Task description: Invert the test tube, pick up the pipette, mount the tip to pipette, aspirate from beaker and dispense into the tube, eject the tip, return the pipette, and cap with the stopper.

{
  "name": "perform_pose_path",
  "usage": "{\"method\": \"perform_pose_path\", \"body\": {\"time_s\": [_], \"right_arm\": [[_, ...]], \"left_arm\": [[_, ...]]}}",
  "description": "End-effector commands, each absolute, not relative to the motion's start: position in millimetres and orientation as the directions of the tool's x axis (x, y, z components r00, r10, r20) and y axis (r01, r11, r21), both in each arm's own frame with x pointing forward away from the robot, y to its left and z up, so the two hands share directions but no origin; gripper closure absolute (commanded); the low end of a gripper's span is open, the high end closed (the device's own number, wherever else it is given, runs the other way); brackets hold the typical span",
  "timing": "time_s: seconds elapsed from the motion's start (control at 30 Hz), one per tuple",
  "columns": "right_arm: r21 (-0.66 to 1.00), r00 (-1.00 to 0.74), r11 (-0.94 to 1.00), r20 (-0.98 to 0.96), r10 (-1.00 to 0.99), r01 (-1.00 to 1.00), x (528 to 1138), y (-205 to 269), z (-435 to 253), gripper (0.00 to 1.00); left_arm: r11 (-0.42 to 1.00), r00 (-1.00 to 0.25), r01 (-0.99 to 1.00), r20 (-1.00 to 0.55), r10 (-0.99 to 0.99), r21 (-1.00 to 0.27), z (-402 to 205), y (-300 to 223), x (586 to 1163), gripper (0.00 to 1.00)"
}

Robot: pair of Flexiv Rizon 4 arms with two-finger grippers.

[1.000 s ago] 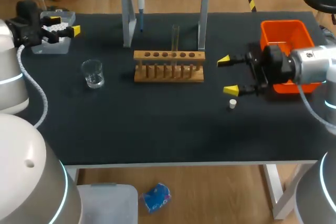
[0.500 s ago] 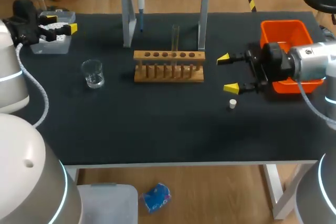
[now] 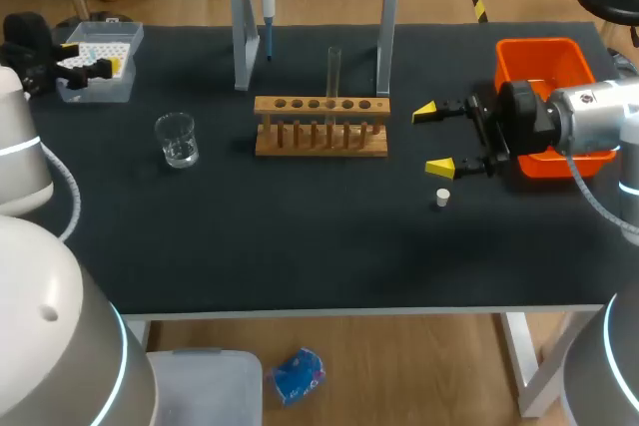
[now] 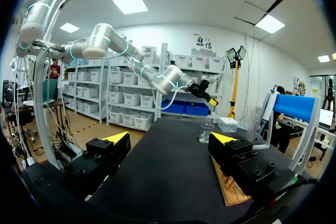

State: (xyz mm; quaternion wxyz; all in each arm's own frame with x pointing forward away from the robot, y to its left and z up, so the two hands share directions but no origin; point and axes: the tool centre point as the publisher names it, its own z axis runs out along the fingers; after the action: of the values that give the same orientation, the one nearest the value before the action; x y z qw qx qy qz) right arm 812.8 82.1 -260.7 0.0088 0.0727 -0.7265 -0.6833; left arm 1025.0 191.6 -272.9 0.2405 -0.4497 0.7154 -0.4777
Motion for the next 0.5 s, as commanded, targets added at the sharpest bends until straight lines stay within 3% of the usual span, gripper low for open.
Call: {"method": "perform_pose_path", "body": {"time_s": [0.03, 0.5], "right_arm": [[0.994, -0.989, 0.055, -0.087, -0.118, -0.094, 812.5, 81.9, -261.1, 0.00], [0.994, -0.989, 0.055, -0.087, -0.118, -0.094, 812.5, 81.9, -261.1, 0.00]], "left_arm": [[0.180, -0.484, -0.501, 0.102, -0.869, -0.846, -278.9, 200.7, 1044.0, 0.00], [0.202, -0.458, -0.532, 0.079, -0.886, -0.822, -309.5, 219.4, 1073.3, 0.00]]}}
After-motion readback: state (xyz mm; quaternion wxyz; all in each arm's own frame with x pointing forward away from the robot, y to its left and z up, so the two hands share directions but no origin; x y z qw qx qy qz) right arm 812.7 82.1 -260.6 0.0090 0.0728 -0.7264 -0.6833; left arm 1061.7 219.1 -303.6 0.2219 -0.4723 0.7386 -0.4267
